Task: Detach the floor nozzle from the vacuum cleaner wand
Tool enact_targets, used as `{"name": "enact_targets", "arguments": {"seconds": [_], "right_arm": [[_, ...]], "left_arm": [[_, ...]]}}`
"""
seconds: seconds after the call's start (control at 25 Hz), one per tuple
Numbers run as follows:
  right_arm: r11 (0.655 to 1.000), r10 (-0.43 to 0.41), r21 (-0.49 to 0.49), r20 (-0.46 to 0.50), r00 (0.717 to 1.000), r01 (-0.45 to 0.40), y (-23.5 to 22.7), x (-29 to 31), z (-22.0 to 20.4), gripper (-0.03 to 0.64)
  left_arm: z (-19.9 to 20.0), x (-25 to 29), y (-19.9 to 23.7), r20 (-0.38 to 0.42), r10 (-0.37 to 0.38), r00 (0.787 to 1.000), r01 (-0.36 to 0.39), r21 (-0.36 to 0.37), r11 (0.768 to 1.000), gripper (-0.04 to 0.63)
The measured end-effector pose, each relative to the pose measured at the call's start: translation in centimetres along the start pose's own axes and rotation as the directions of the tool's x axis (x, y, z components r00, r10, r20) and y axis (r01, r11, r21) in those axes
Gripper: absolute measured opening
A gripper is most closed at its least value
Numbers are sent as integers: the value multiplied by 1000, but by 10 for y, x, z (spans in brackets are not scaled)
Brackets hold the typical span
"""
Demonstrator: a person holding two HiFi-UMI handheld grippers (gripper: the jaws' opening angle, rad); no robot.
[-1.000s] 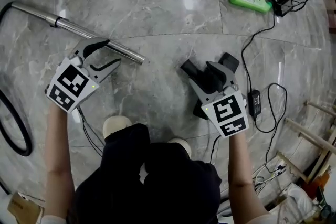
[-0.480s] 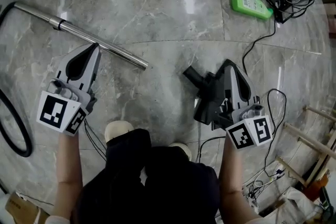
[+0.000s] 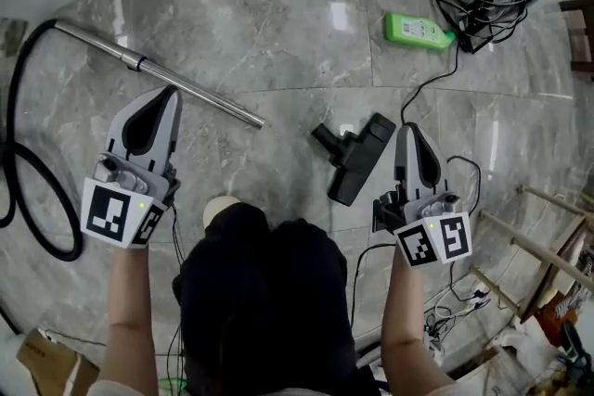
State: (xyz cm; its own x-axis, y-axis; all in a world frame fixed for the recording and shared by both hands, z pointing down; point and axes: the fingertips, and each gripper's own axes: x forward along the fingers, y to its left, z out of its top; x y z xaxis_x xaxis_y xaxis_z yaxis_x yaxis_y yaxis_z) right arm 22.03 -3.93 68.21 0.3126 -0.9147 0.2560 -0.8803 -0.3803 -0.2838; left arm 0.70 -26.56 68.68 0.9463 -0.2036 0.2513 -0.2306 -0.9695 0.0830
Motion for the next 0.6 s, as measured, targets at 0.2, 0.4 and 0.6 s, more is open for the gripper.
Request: {"name": "enact_targets", "arguments": {"seconds": [0.2, 0.4, 0.6], "right_arm": [[998, -4, -67, -95, 995, -3, 52, -14, 52, 14], [996, 58, -60, -187, 981, -70, 94, -32, 78, 14], [994, 11, -106, -202, 979, -33, 112, -72, 137, 14]], "left_arm": [[57, -28, -15, -74, 0, 997, -3, -36, 999, 9], [105, -49, -37, -115, -7, 993, 1, -48, 999, 9], [165, -74, -72, -141, -28, 990, 22, -41, 999, 9]]}}
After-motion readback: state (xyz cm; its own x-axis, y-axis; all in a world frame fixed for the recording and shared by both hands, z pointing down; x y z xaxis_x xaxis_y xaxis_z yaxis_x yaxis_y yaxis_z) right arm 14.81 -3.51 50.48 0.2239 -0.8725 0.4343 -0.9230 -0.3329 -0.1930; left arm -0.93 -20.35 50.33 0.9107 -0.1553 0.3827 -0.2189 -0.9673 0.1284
